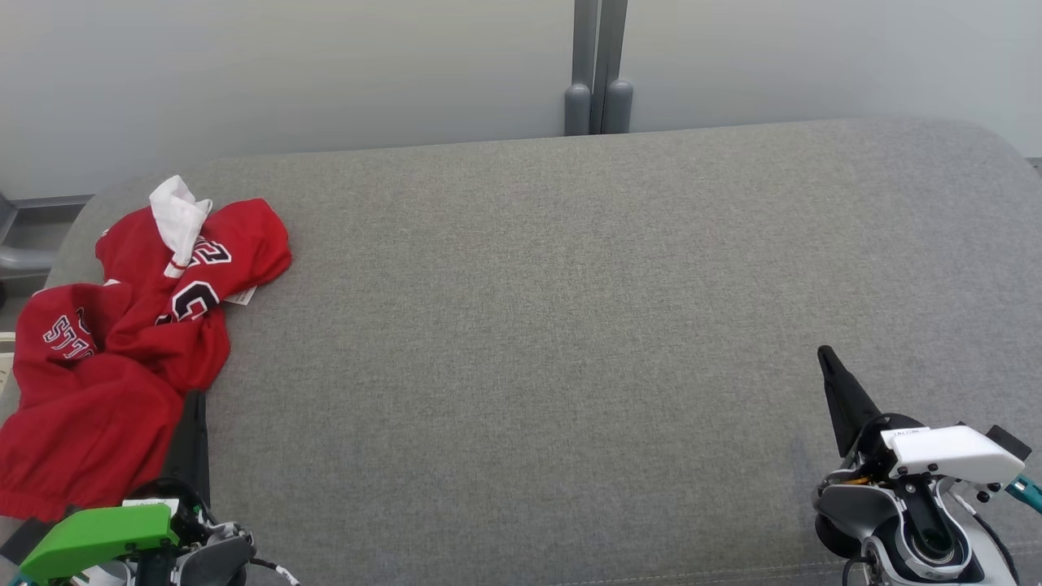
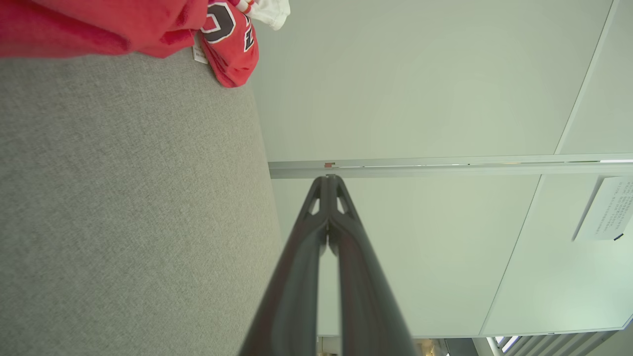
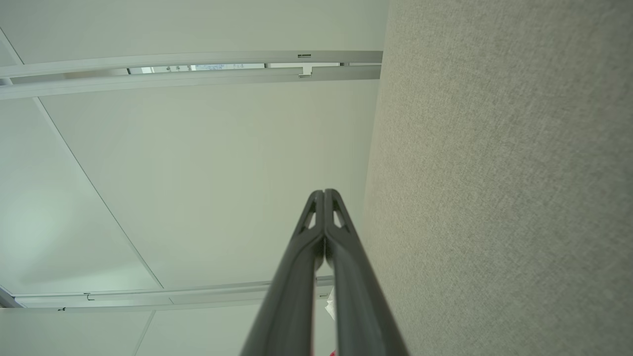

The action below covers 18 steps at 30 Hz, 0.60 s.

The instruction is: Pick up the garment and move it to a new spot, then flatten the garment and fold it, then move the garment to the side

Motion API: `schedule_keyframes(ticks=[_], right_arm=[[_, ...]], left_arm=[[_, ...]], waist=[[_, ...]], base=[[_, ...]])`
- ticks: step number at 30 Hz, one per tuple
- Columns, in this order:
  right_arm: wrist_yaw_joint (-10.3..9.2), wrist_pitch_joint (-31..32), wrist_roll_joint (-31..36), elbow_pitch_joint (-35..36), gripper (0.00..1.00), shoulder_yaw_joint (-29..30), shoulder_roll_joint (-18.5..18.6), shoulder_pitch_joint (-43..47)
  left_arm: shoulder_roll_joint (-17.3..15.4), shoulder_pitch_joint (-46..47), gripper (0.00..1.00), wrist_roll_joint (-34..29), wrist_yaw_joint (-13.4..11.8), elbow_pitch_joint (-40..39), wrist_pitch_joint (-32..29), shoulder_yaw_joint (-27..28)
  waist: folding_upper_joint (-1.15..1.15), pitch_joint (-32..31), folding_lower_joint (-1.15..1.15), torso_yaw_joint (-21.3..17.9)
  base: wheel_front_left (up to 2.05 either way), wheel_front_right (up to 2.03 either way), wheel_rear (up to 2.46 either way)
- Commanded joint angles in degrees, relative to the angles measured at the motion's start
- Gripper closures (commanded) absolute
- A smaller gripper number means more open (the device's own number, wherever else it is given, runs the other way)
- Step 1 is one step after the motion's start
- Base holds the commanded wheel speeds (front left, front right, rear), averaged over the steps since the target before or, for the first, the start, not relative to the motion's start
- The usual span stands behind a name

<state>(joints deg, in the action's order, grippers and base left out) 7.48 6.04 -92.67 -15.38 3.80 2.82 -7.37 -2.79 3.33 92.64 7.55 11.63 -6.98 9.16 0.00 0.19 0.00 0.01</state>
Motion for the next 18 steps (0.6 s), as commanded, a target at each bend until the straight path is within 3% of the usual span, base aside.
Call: schedule_keyframes(ticks=[1, 18], right_arm=[[0.02, 0.1, 0.1, -0.1, 1.0, 0.0, 0.1, -0.5], [0.02, 0.1, 0.1, -0.1, 1.0, 0.0, 0.1, -0.5]], left_arm=[[-0.1, 0.9, 1.0, -0.3, 0.1, 0.1, 0.1, 0.0], [-0.1, 0.9, 1.0, -0.3, 0.1, 0.1, 0.1, 0.0]], waist=[[0.0, 0.0, 0.0, 0.0], [0.0, 0.0, 0.0, 0.0]], base=[[0.0, 0.0, 0.0], [0.0, 0.0, 0.0]])
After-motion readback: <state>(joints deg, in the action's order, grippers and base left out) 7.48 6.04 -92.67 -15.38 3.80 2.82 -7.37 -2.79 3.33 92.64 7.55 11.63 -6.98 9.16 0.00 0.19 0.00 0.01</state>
